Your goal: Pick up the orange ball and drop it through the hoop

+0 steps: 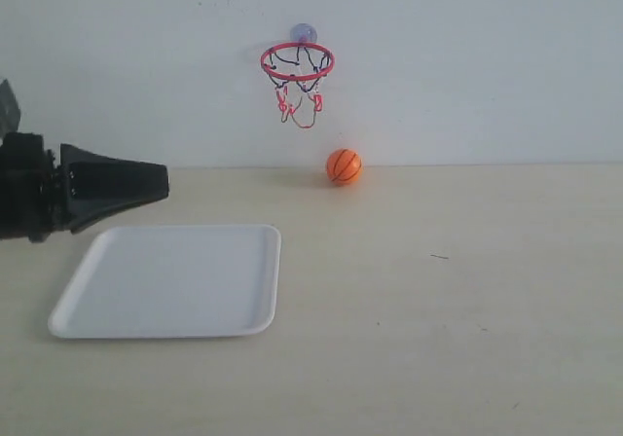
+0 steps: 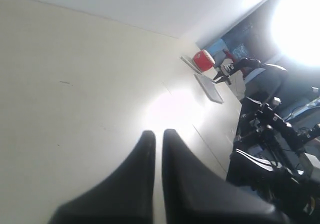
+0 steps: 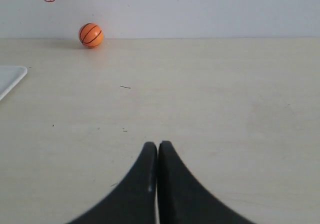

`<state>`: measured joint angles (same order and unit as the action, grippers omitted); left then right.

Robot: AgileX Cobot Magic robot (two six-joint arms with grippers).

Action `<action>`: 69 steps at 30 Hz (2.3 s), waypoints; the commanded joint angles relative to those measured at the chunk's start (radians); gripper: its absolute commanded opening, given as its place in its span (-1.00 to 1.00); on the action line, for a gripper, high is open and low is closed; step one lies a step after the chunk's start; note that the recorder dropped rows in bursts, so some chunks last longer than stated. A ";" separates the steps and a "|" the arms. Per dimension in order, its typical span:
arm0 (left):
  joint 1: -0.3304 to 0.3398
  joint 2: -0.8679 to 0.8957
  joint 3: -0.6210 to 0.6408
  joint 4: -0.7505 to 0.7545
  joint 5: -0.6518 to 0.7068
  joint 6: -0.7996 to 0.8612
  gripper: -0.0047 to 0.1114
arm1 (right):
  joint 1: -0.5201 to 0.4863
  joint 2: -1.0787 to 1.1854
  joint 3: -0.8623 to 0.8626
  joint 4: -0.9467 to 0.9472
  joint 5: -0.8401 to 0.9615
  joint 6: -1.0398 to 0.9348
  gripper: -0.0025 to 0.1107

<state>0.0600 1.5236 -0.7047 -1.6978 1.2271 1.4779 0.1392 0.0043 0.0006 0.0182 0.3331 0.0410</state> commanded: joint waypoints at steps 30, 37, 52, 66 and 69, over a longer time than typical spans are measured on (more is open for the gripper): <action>0.036 -1.488 0.450 -0.047 -1.010 -0.213 -0.85 | 0.001 -0.004 -0.001 -0.001 -0.004 0.002 -0.96; 0.036 -1.513 0.455 0.920 -0.937 -0.951 -0.85 | 0.001 -0.004 -0.001 -0.001 -0.004 0.002 -0.96; 0.038 -1.524 0.705 1.643 -0.941 -1.466 -0.85 | 0.001 -0.004 -0.001 -0.001 -0.010 0.002 -0.96; 0.038 -1.524 0.705 1.636 -0.941 -1.388 -0.85 | 0.001 -0.004 -0.001 -0.001 -0.011 0.002 -0.96; 0.038 -1.524 0.705 1.628 -0.939 -1.387 -0.85 | 0.001 -0.004 -0.001 -0.001 -0.011 0.002 -0.96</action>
<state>0.0934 0.0034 -0.0042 -0.0607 0.2874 0.0722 0.1392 0.0043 0.0006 0.0182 0.3313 0.0410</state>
